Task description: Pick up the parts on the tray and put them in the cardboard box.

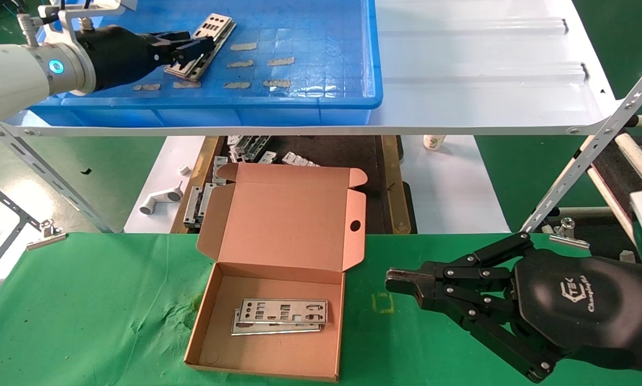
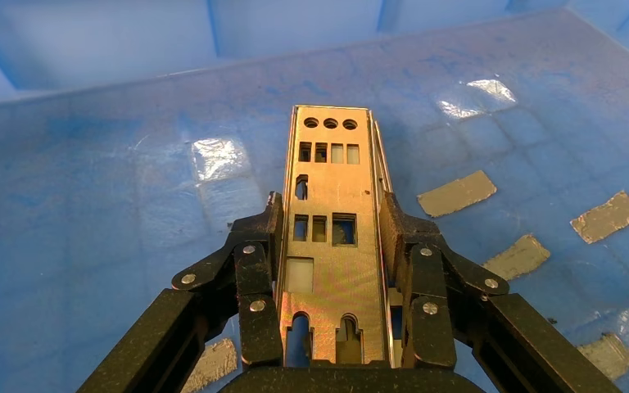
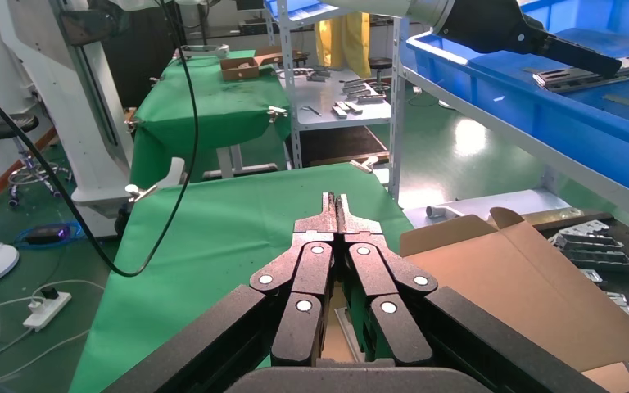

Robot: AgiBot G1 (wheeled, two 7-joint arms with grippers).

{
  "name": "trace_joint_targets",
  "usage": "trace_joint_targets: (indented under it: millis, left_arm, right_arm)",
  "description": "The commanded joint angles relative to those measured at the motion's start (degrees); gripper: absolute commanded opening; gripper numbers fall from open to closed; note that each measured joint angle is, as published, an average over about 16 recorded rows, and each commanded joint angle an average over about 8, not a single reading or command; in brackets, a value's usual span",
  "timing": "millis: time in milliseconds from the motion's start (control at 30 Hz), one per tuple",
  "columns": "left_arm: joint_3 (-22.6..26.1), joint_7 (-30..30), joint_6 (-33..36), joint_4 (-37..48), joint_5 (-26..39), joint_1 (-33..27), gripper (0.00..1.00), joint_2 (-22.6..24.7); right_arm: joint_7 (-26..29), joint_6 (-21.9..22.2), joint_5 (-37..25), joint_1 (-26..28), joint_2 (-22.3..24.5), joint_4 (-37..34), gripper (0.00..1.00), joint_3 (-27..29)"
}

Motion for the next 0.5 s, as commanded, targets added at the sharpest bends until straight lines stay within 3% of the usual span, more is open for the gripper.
trace_joint_targets:
  millis: [33, 500]
  left_arm:
    - [-0.02, 0.09, -0.03, -0.08, -0.03, -0.1, 0.0, -0.05]
    - [-0.42, 1.02, 1.43, -0.61, -0.59, -1.27, 0.0, -0.58]
  right_arm:
    - [0.0, 0.0, 0.0, 0.0, 0.0, 0.0, 0.0, 0.0]
    - [0.0, 0.0, 0.0, 0.0, 0.0, 0.0, 0.0, 0.0]
